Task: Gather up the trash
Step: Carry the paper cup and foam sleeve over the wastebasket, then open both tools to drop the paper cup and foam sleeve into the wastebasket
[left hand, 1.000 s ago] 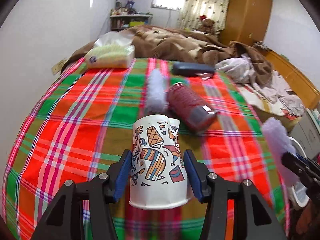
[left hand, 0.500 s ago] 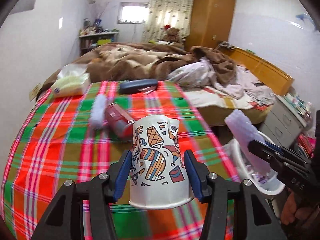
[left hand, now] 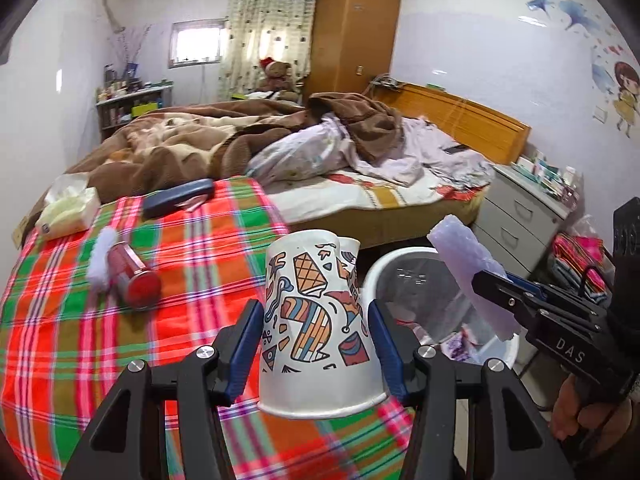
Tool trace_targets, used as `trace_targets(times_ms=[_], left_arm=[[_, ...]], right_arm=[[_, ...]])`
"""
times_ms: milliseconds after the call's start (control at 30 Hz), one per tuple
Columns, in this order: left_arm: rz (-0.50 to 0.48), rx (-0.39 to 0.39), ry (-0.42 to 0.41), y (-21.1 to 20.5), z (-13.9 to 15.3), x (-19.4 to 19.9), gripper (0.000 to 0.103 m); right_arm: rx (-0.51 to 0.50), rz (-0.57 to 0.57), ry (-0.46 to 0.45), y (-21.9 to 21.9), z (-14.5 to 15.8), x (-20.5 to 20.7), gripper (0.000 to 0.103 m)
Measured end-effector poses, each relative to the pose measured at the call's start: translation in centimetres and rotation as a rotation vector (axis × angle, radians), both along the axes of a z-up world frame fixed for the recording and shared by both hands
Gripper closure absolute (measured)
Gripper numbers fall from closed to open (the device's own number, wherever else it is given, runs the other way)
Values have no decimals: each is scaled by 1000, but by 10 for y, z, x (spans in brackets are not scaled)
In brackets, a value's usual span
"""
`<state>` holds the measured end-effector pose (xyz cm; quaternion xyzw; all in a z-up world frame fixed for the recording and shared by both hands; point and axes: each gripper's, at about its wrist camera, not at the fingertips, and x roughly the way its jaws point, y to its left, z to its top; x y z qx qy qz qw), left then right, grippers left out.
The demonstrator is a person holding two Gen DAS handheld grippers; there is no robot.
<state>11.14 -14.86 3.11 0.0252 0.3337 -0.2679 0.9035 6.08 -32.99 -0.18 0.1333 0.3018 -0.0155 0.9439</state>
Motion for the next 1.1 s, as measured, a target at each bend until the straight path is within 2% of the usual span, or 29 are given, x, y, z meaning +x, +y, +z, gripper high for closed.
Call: trace_targets(times_ms=[367, 633, 800, 1100], left_arm=[[-106, 13, 8, -59, -4, -8, 48], [-177, 35, 66, -99, -30, 0, 47], [-214, 59, 101, -119, -46, 2, 46], [-215, 70, 112, -130, -54, 7, 43]], right_arm=[[-8, -118, 46, -37, -13, -11, 78], [2, -196, 142, -66, -36, -8, 78], [2, -208, 183, -75, -46, -5, 77], [-14, -192, 214, -79, -53, -3, 74]])
